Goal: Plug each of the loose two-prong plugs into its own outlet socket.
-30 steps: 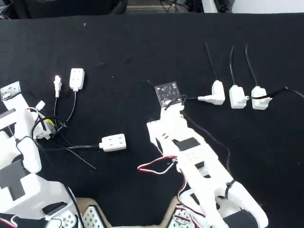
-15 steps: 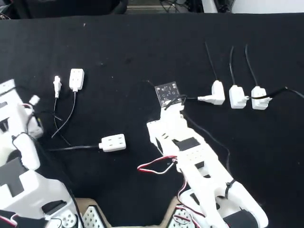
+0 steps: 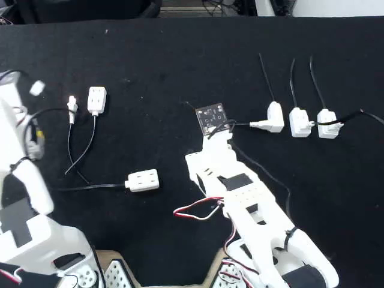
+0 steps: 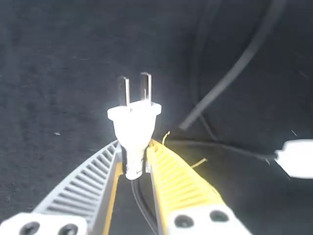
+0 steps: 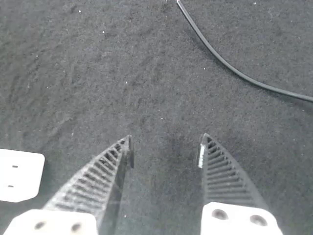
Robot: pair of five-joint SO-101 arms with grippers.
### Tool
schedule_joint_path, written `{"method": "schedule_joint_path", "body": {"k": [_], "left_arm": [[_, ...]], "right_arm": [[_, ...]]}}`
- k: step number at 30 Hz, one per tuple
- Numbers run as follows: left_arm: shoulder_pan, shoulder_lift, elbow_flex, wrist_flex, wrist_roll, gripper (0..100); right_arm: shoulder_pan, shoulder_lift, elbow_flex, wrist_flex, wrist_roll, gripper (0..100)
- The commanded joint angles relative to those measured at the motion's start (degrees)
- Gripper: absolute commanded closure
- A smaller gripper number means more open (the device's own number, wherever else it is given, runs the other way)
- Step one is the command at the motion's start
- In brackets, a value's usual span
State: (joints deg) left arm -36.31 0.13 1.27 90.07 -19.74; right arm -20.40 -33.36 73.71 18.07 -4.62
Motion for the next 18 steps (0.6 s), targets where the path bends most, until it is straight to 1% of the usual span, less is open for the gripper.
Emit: {"method": "schedule_joint_path", "body": {"k": [1,2,5,7,9,11,14,18], "left_arm": [[9.1,-0.9,-4.4,6.0,-0.4,96],[11.0,-0.9,-4.4,6.6,-0.3,96],[16.0,-2.7,-3.6,7.2,3.8,96],[19.6,-6.3,-0.6,6.8,5.5,96],[24.7,-11.4,5.0,5.5,6.4,96],[29.9,-17.9,12.1,1.3,7.7,96],[37.1,-27.6,23.3,-8.0,8.9,96],[44.4,-36.6,35.3,-19.4,8.9,96]], "right_arm": [[0.8,-2.2,-2.3,-0.9,-0.4,79.0],[1.7,-2.2,-2.5,-0.9,-0.4,79.0],[5.1,-2.2,-3.6,-0.2,-0.8,79.0],[6.7,-2.2,-5.1,1.9,-0.9,79.0],[7.4,-2.2,-6.3,4.4,-0.9,79.0],[7.4,-2.2,-7.0,5.9,-0.9,79.0],[7.4,-2.2,-7.0,6.0,-0.9,79.0],[7.4,-2.2,-6.9,6.0,-0.9,79.0]]}}
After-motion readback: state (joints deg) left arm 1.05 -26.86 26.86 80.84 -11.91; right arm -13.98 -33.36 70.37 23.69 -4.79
